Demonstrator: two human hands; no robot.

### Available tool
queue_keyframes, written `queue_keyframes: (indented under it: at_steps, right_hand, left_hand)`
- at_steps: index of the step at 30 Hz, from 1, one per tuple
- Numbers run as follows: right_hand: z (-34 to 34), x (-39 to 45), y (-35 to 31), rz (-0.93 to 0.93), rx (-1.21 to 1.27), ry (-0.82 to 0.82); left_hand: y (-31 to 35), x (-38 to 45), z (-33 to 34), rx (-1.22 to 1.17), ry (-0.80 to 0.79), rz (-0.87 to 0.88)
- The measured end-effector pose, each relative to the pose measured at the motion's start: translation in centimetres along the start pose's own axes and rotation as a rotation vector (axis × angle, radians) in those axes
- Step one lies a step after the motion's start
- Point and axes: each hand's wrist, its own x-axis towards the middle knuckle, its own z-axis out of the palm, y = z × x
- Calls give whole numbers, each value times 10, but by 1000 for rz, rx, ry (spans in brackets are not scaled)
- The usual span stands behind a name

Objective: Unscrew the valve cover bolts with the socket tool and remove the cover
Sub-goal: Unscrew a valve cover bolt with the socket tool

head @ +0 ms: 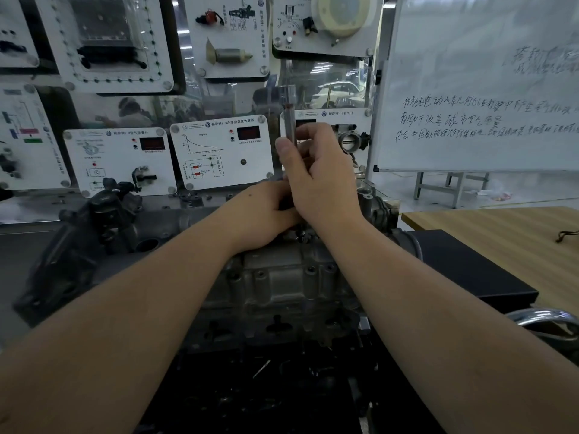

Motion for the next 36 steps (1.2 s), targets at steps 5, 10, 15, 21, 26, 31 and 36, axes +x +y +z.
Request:
queue_keyframes:
  at_steps: [5,10,15,21,26,31,36]
  right_hand:
    - [0,1,1,-23,-9,28]
    - [1,0,2,-29,8,25]
    - [0,1,3,-13,22,2]
    - [1,0,1,3,50,5]
    - [0,0,1,-17,47,3]
    - [1,1,3,-10,32,17]
    - [1,0,1,5,74,27]
  left_hand:
    - [0,2,1,-14,-17,-38]
    - [1,0,-1,24,-21,-27]
    - [3,-1,-1,26,0,-19]
    - [3,0,0,-12,-37,-29]
    - [2,-2,-2,14,-14,-6]
    - [3,-1,0,-9,-19,-6]
    - [2,0,0,-9,-39,-13]
